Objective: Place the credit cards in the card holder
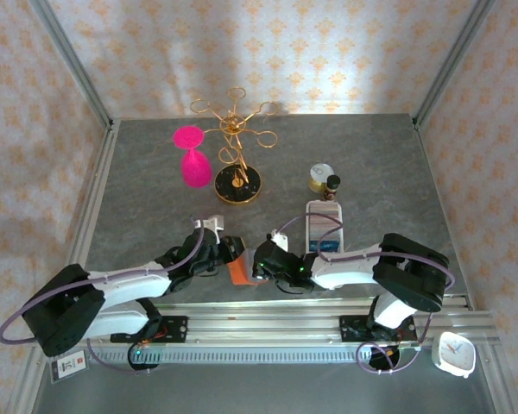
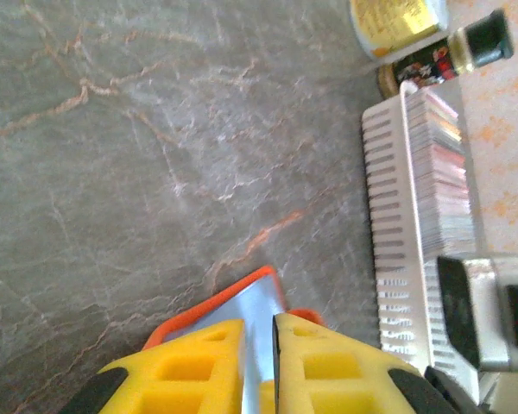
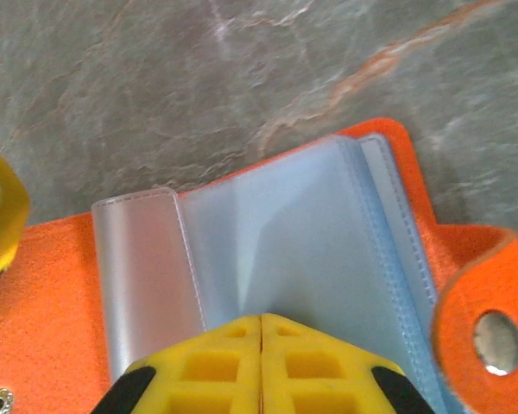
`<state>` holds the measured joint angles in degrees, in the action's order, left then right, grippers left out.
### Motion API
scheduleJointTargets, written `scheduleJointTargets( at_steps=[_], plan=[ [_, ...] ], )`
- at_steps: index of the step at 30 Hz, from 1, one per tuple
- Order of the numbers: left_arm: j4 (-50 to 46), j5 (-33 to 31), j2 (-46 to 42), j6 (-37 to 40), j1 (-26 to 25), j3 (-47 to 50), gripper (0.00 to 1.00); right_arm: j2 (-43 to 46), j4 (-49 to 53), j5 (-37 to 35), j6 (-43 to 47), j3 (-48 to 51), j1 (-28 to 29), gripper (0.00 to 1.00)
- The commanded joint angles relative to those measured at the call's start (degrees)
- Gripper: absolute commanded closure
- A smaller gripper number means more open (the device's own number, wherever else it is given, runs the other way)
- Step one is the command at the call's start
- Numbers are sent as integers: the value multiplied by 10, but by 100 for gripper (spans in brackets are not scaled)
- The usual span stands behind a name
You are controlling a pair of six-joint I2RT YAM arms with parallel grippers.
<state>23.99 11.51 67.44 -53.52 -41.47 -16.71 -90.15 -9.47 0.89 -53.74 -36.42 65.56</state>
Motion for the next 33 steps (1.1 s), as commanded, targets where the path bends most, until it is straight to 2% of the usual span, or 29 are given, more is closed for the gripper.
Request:
scheduleJointTargets(
  at_steps=[1, 7, 15, 21, 27, 33],
  plan=[
    [-45, -47, -33, -3, 7, 4, 83, 21, -39, 16, 24, 3, 7, 91],
    [-104, -85, -93, -4, 10, 3, 82, 15, -66, 43, 40, -5, 9, 89],
    [-160, -102, -125, -7, 14, -8, 82, -25, -90, 73, 52, -39, 28, 88],
    [-187, -70, -122, 0, 15, -25, 82, -69, -57, 79, 55, -69, 29, 85],
    [-205, -50, -117, -4, 15, -27, 82, -94, -57, 101, 60, -81, 31, 74],
    [-220, -46, -134, -22, 15, -6, 87, -99, -17, 67, 47, -83, 30, 76]
  ],
)
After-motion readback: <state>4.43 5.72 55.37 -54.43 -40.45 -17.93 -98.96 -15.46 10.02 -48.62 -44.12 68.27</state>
